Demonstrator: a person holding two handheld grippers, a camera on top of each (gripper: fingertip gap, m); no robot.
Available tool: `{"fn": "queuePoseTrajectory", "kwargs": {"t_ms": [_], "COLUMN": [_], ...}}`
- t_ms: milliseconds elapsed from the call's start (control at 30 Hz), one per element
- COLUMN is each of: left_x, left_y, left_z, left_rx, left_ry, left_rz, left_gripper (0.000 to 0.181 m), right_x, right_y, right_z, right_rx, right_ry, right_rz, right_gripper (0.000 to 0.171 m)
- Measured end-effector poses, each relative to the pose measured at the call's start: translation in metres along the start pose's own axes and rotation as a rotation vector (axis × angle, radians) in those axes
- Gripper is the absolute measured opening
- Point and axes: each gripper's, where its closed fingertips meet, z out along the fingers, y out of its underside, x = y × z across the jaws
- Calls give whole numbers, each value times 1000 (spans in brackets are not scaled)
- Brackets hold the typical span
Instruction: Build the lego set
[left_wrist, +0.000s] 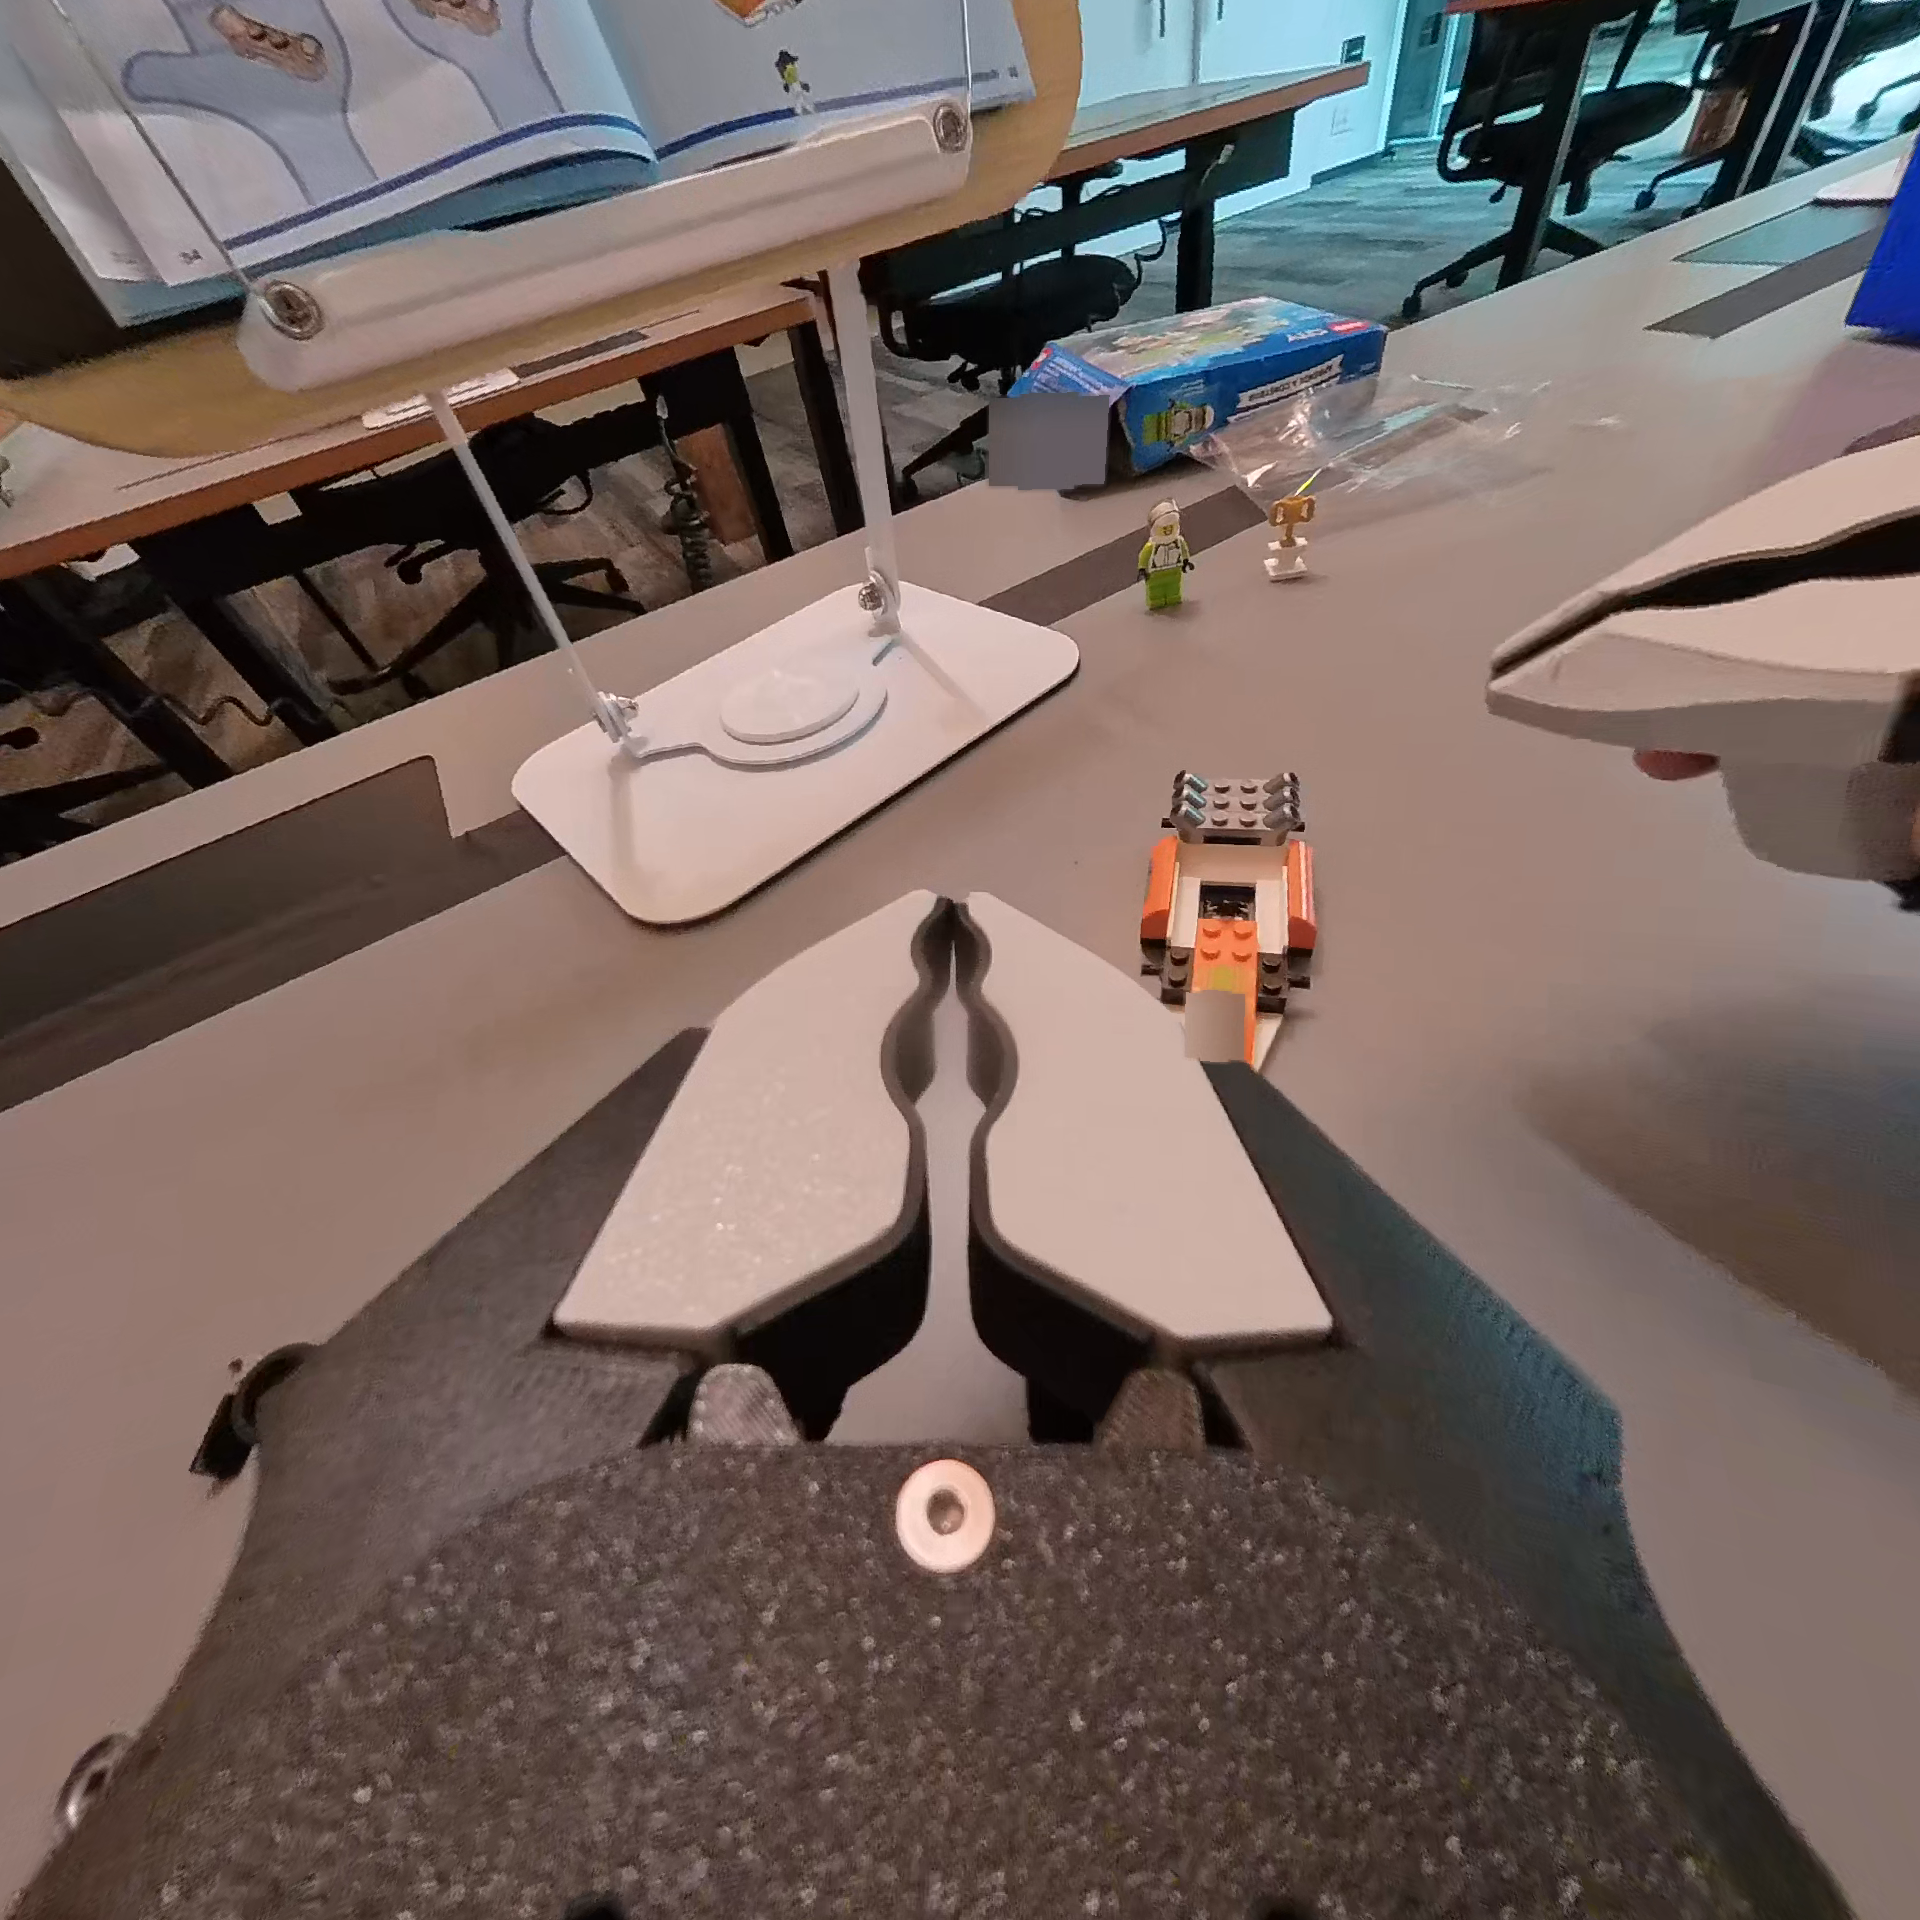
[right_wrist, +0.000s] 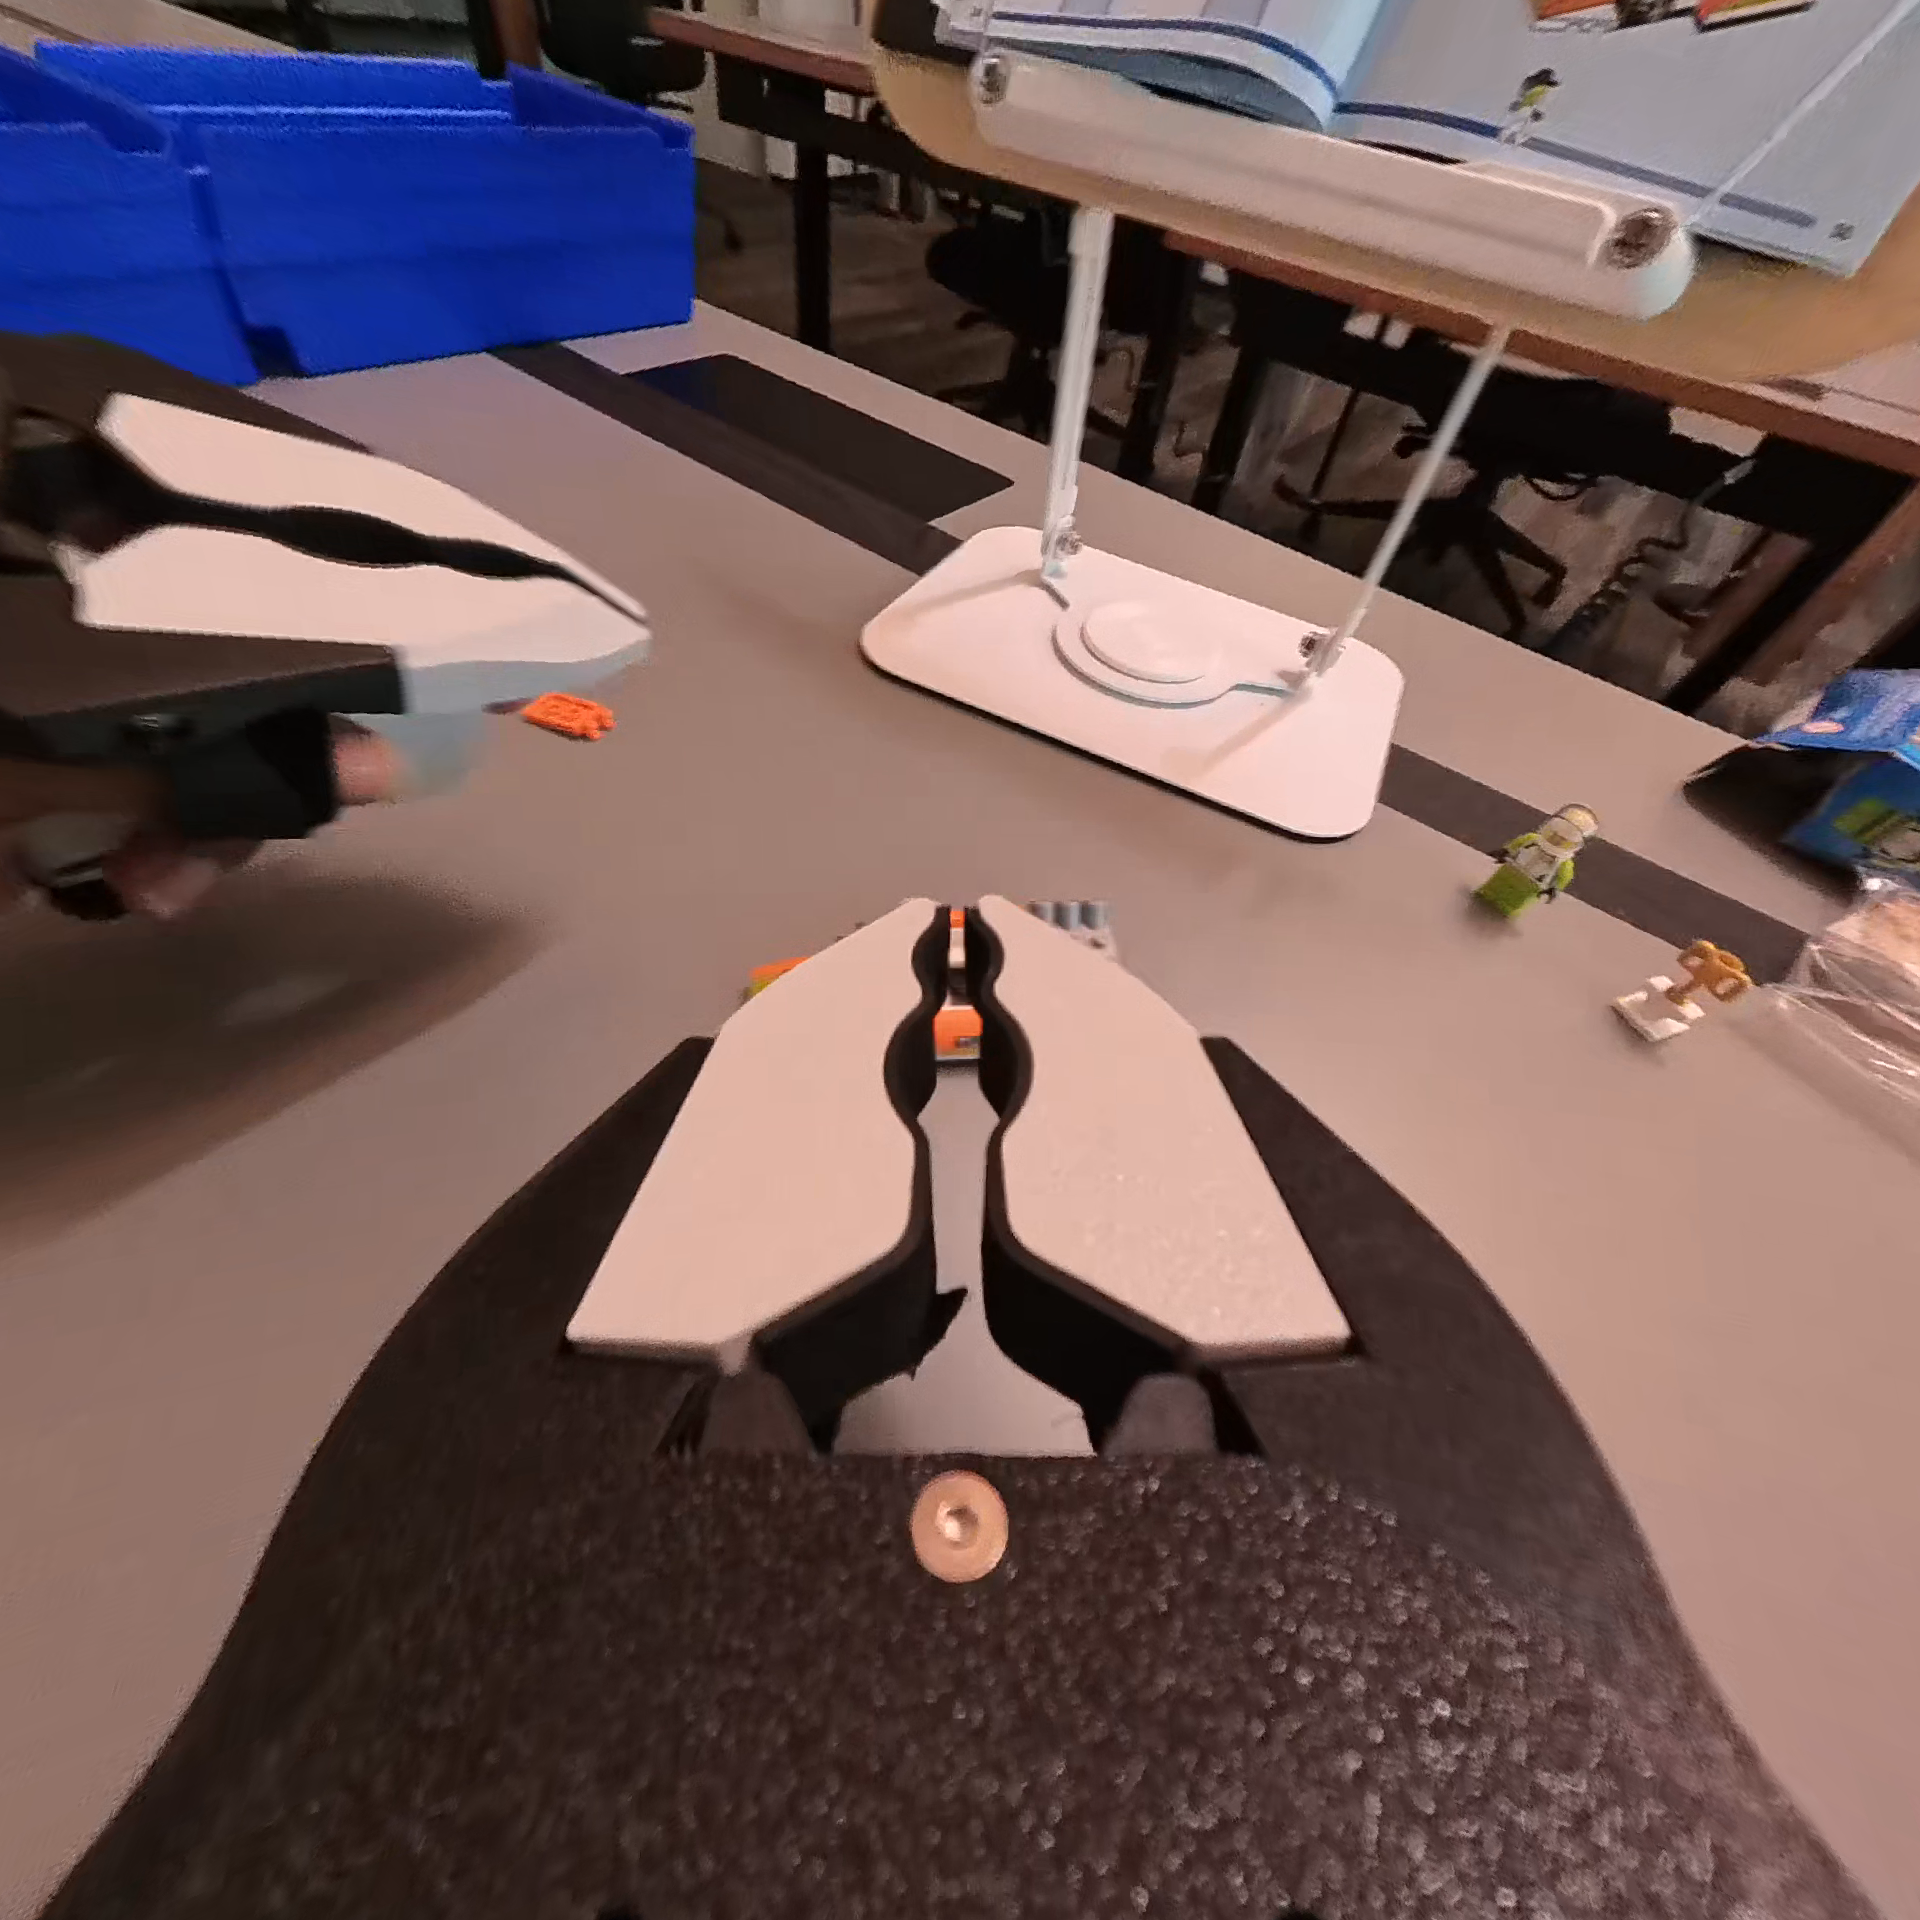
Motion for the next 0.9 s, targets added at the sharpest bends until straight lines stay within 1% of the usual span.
{"fn": "queuePoseTrajectory", "kwargs": {"t_ms": [67,133,167,233,267,333,367,400,433,500,633,767,900], "left_x": [0,-1,0,0,-1,-2,-2,-3,-7,-8,-11,-19,-27], "left_y": [-3,-8,-10,-15,-17,-20,-22,-23,-24,-21,-17,-13,-17], "left_z": [-5,-9,-10,-11,-12,-11,-10,-8,-6,-2,2,2,0], "left_rx": [16,38,48,60,70,84,95,116,129,123,146,142,159], "left_ry": [11,21,30,41,40,41,50,49,24,23,22,-5,-36], "left_rz": [-16,-33,-42,-62,-72,-78,-77,-67,-50,-23,-21,-48,-68], "left_gripper": [0,0,2,12,15,18,14,6,0,0,0,0,0], "right_x": [12,24,29,36,38,39,40,40,41,40,37,37,42], "right_y": [5,8,9,8,7,5,4,3,2,1,-1,-3,-4], "right_z": [1,0,0,-2,-3,-5,-6,-6,-6,-5,-4,-5,-4], "right_rx": [13,29,40,59,66,79,81,86,89,94,103,114,121], "right_ry": [29,44,46,43,37,39,50,58,67,74,75,78,99], "right_rz": [15,56,87,142,149,115,88,61,39,11,-1,8,37], "right_gripper": [4,13,19,28,25,8,3,0,0,1,8,8,8]}}
